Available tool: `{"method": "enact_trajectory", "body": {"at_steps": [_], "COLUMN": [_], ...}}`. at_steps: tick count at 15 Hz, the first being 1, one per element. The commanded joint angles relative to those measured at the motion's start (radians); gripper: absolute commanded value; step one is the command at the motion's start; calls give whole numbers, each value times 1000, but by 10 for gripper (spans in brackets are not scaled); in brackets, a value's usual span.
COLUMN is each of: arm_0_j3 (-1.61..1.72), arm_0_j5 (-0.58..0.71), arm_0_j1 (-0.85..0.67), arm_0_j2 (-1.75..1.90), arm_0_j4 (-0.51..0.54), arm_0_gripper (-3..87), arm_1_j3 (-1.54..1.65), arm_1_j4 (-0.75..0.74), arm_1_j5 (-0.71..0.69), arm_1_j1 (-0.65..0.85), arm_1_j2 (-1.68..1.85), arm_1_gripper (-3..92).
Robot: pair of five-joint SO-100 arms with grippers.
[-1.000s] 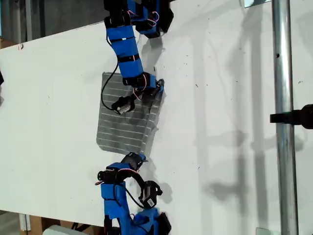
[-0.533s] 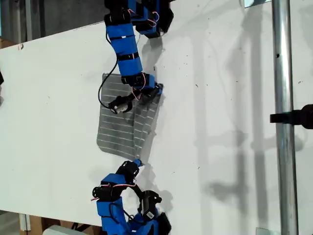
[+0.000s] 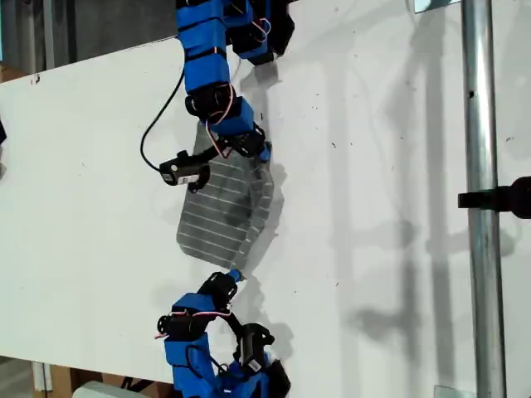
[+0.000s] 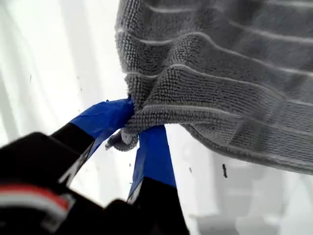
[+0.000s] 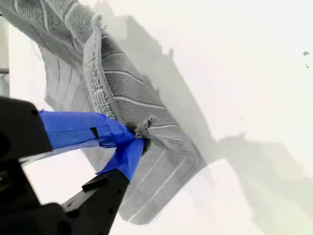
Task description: Grasp corners of a towel and fold twice.
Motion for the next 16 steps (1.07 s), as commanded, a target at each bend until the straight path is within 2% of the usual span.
{"method": "enact_trajectory", "body": {"at_steps": [1, 5, 6, 9, 10, 11, 12, 13, 16], "arm_0_j3": [-176, -402, -443, -637, -621, -522, -476, -486, -334], "arm_0_j5": [78, 239, 295, 376, 408, 426, 420, 400, 345], "arm_0_j1": [-130, -357, -396, -491, -499, -491, -485, -488, -457], "arm_0_j2": [-84, -328, -357, -408, -380, -311, -290, -330, -347], "arm_0_j4": [-18, -61, -101, -135, -189, -293, -328, -290, -327], "arm_0_gripper": [-29, -29, -29, -29, -29, -29, -29, -29, -29], "arm_1_j3": [-103, -11, 0, -11, 9, 49, 78, 118, 290], "arm_1_j4": [72, 103, 100, 2, -43, -83, -64, -31, -18], "arm_1_j5": [-51, -130, -160, -325, -362, -393, -396, -383, -288], "arm_1_j1": [209, 545, 612, 758, 787, 801, 807, 792, 710], "arm_1_j2": [35, 71, 84, 190, 253, 328, 371, 387, 399], "arm_1_gripper": [-1, -1, -1, -1, -1, -2, -2, -2, -2]}}
